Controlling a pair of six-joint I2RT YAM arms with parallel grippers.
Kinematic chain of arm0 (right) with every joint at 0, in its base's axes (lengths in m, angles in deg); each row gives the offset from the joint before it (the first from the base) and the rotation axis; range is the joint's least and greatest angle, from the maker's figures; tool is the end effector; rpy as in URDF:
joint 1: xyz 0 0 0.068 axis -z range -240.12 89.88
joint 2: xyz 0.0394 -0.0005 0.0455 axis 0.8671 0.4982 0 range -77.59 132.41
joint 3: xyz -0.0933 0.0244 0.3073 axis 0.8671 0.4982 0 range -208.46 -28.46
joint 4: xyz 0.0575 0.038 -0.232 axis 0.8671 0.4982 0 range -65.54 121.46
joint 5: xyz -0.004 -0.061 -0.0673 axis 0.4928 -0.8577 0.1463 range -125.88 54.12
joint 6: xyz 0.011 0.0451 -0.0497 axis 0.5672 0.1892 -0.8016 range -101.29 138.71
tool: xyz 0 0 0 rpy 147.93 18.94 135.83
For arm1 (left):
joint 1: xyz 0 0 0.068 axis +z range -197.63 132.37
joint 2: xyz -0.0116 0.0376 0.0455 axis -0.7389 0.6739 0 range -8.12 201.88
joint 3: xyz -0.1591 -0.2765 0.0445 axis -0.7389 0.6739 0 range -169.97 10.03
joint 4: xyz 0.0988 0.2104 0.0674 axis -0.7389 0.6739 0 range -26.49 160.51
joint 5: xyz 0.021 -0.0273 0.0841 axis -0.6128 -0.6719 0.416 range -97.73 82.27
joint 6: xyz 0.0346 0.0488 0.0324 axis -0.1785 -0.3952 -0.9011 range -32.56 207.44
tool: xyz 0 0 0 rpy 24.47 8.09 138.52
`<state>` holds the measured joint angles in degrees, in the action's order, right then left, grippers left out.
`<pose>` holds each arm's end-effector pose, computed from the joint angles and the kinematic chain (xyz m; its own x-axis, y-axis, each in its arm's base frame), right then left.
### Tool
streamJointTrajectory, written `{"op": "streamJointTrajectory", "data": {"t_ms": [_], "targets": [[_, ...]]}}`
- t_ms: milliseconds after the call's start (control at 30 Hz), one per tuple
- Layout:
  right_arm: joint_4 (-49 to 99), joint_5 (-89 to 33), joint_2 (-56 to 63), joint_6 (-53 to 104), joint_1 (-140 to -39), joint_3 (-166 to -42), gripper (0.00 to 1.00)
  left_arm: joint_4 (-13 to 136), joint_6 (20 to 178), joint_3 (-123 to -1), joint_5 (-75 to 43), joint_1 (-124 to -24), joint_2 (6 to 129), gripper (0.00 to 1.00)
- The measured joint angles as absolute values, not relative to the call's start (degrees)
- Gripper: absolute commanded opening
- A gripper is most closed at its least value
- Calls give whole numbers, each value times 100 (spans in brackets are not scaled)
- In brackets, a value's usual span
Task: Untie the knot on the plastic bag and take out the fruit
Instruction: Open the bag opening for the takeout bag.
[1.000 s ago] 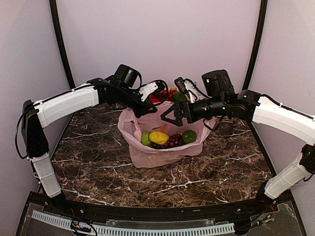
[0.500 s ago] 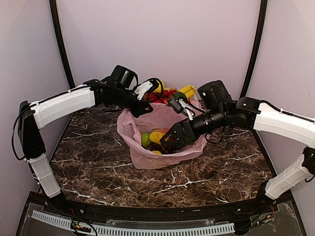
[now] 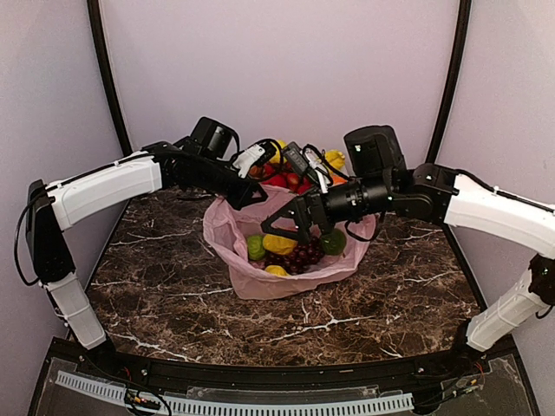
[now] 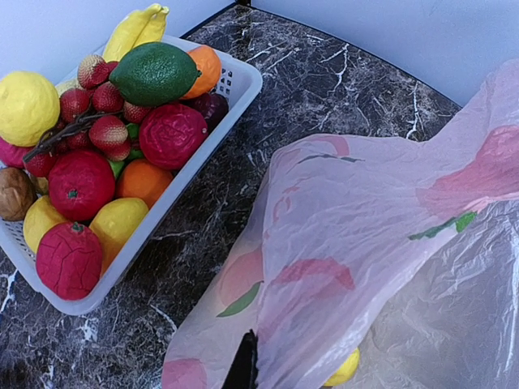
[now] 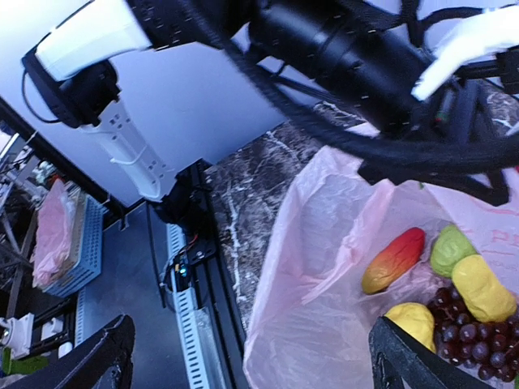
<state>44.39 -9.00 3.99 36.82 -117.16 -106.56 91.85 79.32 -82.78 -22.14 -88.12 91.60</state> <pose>0.1500 0.2769 0.4223 -0.5082 -0.2741 -0.8164 -0.8587 0.2340 0.4559 0.3003 -0.2743 0.3829 -0.3239 0.4565 -0.8287 0.8376 0.5457 -0.0268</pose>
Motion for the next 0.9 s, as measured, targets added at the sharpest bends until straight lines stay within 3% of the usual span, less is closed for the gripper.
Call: {"op": "streamJointTrajectory", "data": {"t_ms": [333,733,800,867,900], "targets": [[5372,-3224,1323,4125,-12065,-10477,91,9141,8170,-8180,-2151,-8797,8924,1],[6192,-3582,1466,5017,-13128,-9271,92,8922,8599,-8034,-1742,-8450,8740,1],[6194,-3639,1413,5052,-13130,-9301,92,8866,8625,-7940,-1810,-8450,8731,10],[6203,-3740,1354,5052,-13132,-9400,93,8824,8645,-7793,-1967,-8450,8668,31],[6200,-3799,1319,5050,-13132,-9474,94,8802,8671,-7680,-2054,-8450,8631,50]]}}
